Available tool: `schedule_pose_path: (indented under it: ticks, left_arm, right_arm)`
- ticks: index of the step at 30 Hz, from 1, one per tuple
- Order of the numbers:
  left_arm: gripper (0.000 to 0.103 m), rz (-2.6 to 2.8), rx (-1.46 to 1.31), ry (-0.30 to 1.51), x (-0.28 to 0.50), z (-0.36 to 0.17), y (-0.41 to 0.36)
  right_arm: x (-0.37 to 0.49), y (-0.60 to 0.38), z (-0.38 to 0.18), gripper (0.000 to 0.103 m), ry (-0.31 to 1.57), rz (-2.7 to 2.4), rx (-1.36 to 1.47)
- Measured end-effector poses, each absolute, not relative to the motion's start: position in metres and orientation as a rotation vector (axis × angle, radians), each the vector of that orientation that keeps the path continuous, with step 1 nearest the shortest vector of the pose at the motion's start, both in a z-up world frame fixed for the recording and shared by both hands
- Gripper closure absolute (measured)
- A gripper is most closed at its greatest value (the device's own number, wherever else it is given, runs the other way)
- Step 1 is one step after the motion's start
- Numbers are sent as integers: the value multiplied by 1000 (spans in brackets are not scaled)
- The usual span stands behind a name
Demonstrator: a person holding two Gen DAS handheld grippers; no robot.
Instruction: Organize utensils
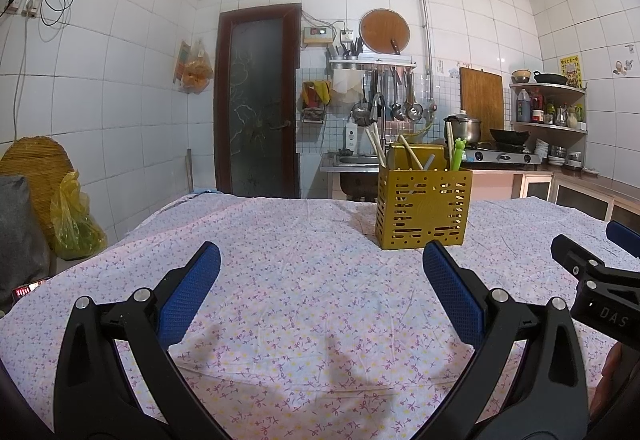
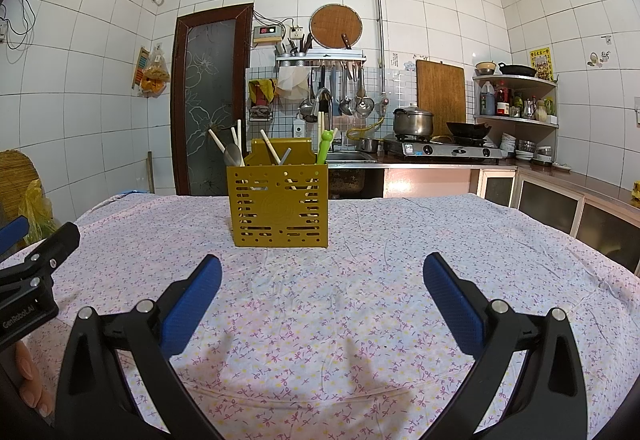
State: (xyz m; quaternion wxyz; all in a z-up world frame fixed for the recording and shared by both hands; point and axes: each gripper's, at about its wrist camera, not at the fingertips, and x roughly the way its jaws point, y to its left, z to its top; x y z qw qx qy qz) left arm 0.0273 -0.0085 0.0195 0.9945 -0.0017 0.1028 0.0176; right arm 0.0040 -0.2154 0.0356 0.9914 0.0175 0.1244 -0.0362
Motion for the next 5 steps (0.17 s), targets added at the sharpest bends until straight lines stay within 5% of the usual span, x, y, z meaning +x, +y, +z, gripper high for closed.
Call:
schedule_pose_path:
  ticks: [5]
  left_arm:
    - [5,35,-3,205,28,23,-8]
  right_arm:
    - [4,-215,36,5,250,-73,36]
